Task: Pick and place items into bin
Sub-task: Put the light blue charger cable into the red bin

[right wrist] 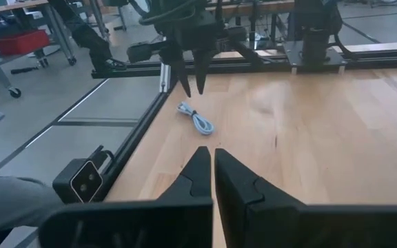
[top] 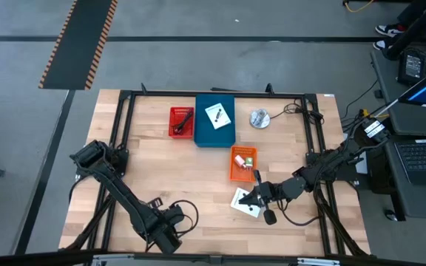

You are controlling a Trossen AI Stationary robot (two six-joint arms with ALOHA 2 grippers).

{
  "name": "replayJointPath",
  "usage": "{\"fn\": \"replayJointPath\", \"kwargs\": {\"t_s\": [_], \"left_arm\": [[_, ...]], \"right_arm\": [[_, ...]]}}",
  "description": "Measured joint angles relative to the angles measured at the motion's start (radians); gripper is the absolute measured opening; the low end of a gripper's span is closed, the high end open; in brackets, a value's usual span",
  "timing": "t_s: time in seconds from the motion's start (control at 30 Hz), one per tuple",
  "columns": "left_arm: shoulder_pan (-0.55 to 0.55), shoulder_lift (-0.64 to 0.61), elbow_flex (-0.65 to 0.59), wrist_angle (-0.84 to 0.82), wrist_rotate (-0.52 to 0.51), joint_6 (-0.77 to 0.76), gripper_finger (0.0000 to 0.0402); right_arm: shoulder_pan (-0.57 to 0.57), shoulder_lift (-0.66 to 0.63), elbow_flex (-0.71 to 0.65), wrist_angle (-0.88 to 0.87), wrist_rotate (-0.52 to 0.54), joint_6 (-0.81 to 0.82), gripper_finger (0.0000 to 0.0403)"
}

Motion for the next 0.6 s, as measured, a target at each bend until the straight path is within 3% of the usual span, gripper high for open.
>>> {"fn": "replayJointPath", "kwargs": {"t_s": [0.27, 0.6], "left_arm": [[-0.043, 0.029, 0.000, 0.057, -0.022, -0.109, 0.0134], [-0.043, 0.102, -0.001, 0.053, -0.026, -0.131, 0.0143]], "right_arm": [[0.002, 0.000, 0.000, -0.008, -0.001, -0.001, 0.0003], [0.003, 0.000, 0.000, -0.009, -0.001, 0.001, 0.0003]]}}
